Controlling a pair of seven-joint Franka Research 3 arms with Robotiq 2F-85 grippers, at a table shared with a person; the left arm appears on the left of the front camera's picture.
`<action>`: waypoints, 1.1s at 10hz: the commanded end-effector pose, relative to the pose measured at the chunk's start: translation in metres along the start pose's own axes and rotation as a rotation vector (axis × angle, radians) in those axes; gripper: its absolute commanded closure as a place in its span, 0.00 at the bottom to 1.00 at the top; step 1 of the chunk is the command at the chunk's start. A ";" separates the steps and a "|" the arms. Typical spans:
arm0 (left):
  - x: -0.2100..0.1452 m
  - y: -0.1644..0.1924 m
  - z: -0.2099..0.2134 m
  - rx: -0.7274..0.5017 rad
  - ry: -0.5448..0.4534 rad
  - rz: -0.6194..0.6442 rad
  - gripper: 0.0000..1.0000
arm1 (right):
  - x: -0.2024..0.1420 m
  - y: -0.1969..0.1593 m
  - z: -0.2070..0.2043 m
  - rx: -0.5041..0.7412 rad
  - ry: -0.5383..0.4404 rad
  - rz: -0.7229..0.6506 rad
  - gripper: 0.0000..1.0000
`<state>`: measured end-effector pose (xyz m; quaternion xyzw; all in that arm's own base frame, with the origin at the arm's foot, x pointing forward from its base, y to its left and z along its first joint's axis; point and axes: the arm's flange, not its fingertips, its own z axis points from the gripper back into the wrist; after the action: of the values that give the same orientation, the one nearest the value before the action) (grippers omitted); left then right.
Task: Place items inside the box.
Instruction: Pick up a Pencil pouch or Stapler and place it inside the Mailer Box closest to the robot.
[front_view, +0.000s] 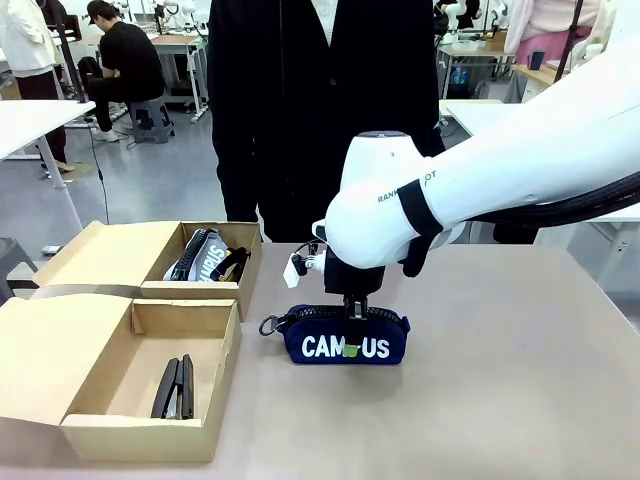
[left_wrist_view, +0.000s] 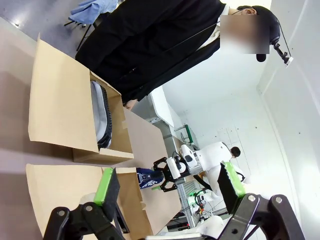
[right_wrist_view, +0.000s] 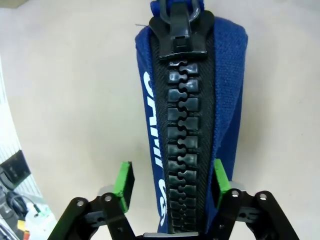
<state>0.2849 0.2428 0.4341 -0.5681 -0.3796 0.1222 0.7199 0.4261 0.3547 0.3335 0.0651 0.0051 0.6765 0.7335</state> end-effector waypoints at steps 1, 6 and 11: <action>0.000 -0.001 -0.002 -0.024 -0.020 -0.018 0.00 | 0.004 -0.001 0.002 0.023 0.003 -0.011 0.62; 0.000 -0.001 -0.002 -0.024 -0.020 -0.018 0.00 | 0.001 0.007 0.010 0.069 0.008 -0.010 1.00; 0.000 -0.001 -0.002 -0.024 -0.020 -0.018 0.00 | -0.014 0.034 0.053 0.113 0.010 -0.056 1.00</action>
<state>0.2850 0.2428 0.4342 -0.5680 -0.3796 0.1221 0.7199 0.4091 0.3503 0.3648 0.0863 0.0486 0.6696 0.7361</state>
